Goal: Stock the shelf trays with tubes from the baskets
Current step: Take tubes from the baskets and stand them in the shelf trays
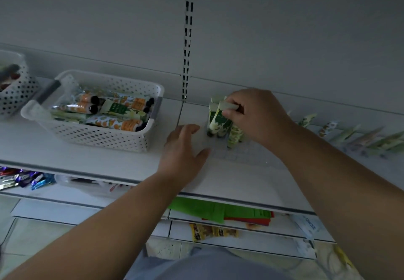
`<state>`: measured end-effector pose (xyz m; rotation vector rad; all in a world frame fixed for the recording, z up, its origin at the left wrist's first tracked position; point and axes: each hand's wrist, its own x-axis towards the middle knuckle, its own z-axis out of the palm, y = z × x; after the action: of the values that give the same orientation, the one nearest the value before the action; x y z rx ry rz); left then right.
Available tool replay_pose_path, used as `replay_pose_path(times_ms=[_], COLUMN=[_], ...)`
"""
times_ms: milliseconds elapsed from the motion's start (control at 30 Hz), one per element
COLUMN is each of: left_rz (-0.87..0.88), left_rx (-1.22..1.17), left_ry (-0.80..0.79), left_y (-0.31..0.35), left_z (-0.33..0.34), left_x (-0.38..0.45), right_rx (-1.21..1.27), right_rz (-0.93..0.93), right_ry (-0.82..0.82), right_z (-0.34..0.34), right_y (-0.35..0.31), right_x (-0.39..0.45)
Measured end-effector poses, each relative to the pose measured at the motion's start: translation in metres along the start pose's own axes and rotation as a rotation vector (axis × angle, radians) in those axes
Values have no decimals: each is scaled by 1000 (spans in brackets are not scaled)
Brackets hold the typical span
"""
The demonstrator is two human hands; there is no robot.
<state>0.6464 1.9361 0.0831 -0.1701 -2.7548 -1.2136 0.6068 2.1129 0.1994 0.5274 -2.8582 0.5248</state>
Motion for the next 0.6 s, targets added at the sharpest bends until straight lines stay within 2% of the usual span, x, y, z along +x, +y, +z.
replay_pose_path(times_ms=[67, 233, 333, 467, 600], left_rz=[47, 149, 145, 144, 175], left_rx=[167, 319, 302, 242, 145], left_ry=[-37, -75, -63, -52, 88], left_y=[-9, -13, -17, -14, -8], left_z=[4, 14, 13, 11, -15], left_x=[-1, 1, 2, 0, -22], right_rx=[-104, -293, -336, -275, -133], right_rz=[-5, -38, -46, -59, -125], right_ry=[-22, -158, -100, 0, 54], right_z=[1, 19, 23, 13, 3], right_y=[0, -8, -10, -18, -41], right_x=[4, 2, 0, -6, -10])
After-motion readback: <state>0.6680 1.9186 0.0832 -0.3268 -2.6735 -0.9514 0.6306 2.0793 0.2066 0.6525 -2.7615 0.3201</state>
